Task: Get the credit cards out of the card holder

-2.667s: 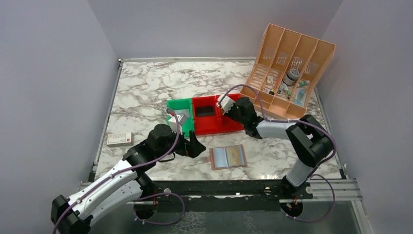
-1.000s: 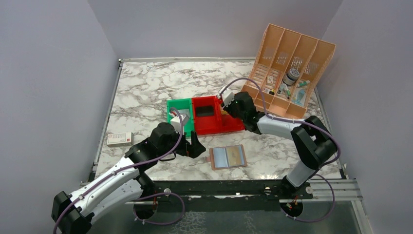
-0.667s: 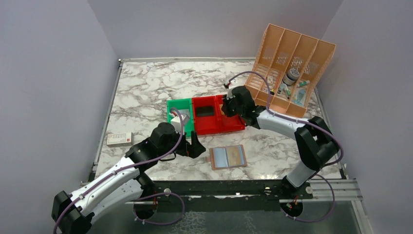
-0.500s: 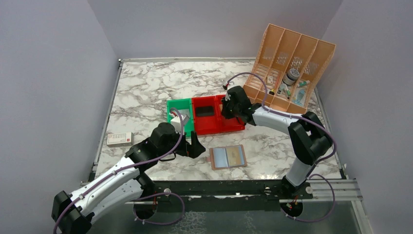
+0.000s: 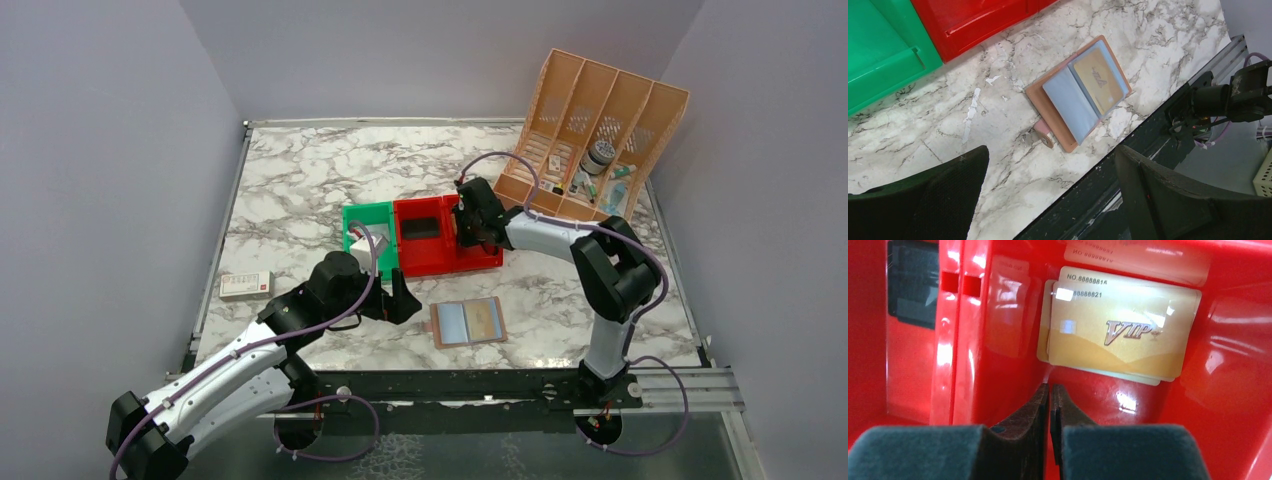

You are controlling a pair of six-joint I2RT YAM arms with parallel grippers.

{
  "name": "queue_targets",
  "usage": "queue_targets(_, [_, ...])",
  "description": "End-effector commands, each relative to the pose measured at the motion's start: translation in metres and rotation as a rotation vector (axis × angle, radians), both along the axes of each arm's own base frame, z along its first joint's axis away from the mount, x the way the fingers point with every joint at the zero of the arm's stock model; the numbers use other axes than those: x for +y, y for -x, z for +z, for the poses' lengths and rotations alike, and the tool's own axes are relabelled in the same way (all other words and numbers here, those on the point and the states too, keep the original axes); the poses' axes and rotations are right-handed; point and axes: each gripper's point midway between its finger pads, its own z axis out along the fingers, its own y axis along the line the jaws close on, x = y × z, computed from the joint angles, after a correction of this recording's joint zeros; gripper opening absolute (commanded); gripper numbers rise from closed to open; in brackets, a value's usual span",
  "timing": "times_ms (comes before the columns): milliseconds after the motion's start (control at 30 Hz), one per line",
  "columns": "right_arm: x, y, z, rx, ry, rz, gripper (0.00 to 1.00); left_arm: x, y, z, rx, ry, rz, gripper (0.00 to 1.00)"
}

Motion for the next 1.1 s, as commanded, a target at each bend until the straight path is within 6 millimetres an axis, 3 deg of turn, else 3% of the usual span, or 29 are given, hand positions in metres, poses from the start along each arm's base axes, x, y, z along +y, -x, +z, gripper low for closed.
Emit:
queue_targets(0, [0.002,-0.016,-0.001,-0.024,0.024,-0.043,0.07,0.001,-0.004,0.007,-0.023,0.004,0.015,0.99])
queue_targets(567, [0.006,-0.037,0.011,-0.089,0.033,-0.063,0.07,0.001,-0.002,0.007,-0.019,0.013,0.015,0.99])
queue_targets(867, [0.006,-0.036,0.041,-0.146,-0.002,-0.047,0.08,0.001,-0.002,0.006,-0.011,0.014,0.014,0.99])
queue_targets(1067, [0.002,-0.026,0.034,-0.112,0.009,-0.039,0.08,0.0,-0.001,0.006,-0.009,0.016,0.009,0.99])
